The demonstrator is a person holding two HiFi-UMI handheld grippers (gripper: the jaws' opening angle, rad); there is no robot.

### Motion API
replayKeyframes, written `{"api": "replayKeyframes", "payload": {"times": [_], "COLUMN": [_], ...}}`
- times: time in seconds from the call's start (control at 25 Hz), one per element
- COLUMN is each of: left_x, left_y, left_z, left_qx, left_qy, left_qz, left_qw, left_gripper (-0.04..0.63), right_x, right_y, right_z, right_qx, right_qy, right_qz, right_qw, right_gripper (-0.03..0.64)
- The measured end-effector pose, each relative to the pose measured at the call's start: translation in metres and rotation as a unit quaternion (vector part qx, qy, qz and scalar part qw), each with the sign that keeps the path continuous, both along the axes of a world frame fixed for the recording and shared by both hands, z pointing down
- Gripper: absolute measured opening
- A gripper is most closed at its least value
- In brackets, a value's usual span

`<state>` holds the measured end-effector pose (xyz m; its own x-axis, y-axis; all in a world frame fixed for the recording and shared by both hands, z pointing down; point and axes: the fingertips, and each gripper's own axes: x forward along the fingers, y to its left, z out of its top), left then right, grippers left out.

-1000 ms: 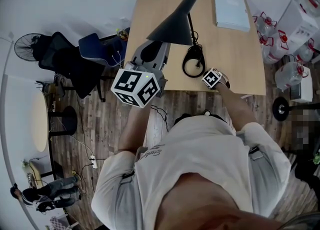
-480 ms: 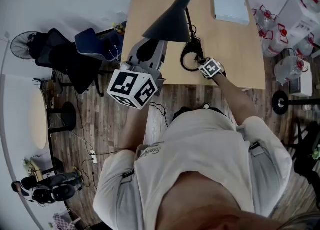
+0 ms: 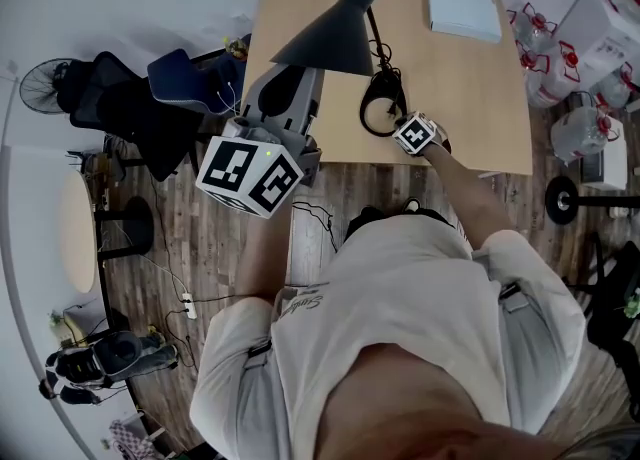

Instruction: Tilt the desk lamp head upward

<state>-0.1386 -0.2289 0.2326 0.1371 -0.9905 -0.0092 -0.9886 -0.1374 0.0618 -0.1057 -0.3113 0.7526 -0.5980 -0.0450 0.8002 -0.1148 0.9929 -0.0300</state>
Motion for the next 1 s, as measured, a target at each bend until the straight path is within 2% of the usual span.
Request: {"api": "replayKeyframes", "payload": {"times": [0.12,0.24,0.48,0.56,0.68,0.84,1.0], "left_x": [-0.002,-0.002,-0.001,0.003,0.008,0.011,0.005], "left_y": [-0.007,-0.011,-0.005,-0.004,-0.001,0.017,0.046], "left_z": [-0.013,-0.021,-0.019,-0.012,-0.003,0.011,0.039], "left_qx": [0.007,0.012,0.031,0.030,0.019,0.001,-0.027], "left_qy": [-0.006,-0.011,0.001,0.009,0.019,0.020,0.041], "left_qz": [0.003,0.005,0.019,0.034,0.055,0.070,0.079], "left_qw": [1.0000,0.9999,0.9993,0.9989,0.9981,0.9973,0.9957], "left_gripper": [0.015,0.015,0.015,0.015,0.015,0.015,0.016], "right_x": [0.004,0.001,0.000,0.001,0.001,0.018,0.047], "right_y": [0.002,0.005,0.003,0.001,-0.001,0.005,0.038], "right_z": [0.003,-0.001,-0.001,0.002,0.001,-0.006,-0.008], "right_qx": [0.007,0.005,0.026,0.027,0.000,0.013,-0.026], "right_qy": [0.011,-0.001,-0.012,-0.015,-0.021,-0.026,-0.049], "right_qz": [-0.005,-0.008,-0.008,0.009,0.040,0.062,0.123], "right_qw": [1.000,1.000,1.000,0.999,0.999,0.998,0.991], "right_gripper": [-0.006,-0.006,-0.006,-0.006,-0.006,-0.006,-0.006]}}
